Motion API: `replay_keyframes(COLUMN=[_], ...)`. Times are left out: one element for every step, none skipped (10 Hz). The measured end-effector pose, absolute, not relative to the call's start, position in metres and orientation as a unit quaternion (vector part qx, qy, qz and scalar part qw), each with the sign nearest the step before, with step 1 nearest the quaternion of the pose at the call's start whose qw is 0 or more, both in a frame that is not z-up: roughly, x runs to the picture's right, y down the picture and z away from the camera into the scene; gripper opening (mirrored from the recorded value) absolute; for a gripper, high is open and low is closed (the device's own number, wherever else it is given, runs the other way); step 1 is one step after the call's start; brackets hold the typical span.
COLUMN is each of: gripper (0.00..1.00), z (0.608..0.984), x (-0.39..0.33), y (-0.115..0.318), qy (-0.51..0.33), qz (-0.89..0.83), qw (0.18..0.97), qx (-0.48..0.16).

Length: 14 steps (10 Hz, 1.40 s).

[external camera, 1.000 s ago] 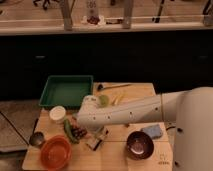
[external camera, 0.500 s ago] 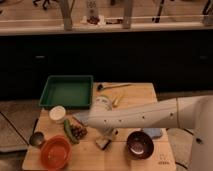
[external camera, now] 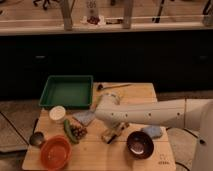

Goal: Wipe table surface with eraser

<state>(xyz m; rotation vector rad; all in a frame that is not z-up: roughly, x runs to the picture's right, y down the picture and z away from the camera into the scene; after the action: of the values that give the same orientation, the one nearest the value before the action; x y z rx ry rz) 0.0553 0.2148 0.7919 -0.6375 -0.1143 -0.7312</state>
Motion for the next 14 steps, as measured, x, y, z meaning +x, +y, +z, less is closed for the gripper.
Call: replay_keyframes(gripper=[0.04,0.04,0.04,0.04,0.04,0.04,0.04,0.04,0.04,0.04,0.04,0.04,0.04,0.04], z=[0.800,0.806,0.811,0.815,0.817,0.819,0.821,0.821,0.822,0.821,0.819,0.814,0.810,0.801], x=[0.056,0.054,0.050,0.045,0.037,0.024,0.005,-0.008,-0.019,-0.026,-0.037,-0.042,-0.046,-0.048], y=[0.208,0.203,0.199,0.195,0.194,0.194,0.194,0.194,0.196,0.198,0.204,0.210,0.215,0.225], qy=[-0.055,-0.057,-0.059,-0.060,-0.063,-0.066,-0.072,-0.077,-0.083,-0.088,-0.095,-0.100,-0.103,-0.107], qz=[-0.349,-0.348,-0.350,-0.354,-0.363,-0.374,-0.392,-0.405,-0.419,-0.431,-0.446,-0.459,-0.468,-0.477], qw=[0.884,0.882,0.881,0.879,0.875,0.869,0.861,0.855,0.848,0.842,0.834,0.827,0.823,0.818], qx=[-0.308,-0.311,-0.313,-0.314,-0.315,-0.316,-0.315,-0.314,-0.314,-0.313,-0.311,-0.309,-0.306,-0.302])
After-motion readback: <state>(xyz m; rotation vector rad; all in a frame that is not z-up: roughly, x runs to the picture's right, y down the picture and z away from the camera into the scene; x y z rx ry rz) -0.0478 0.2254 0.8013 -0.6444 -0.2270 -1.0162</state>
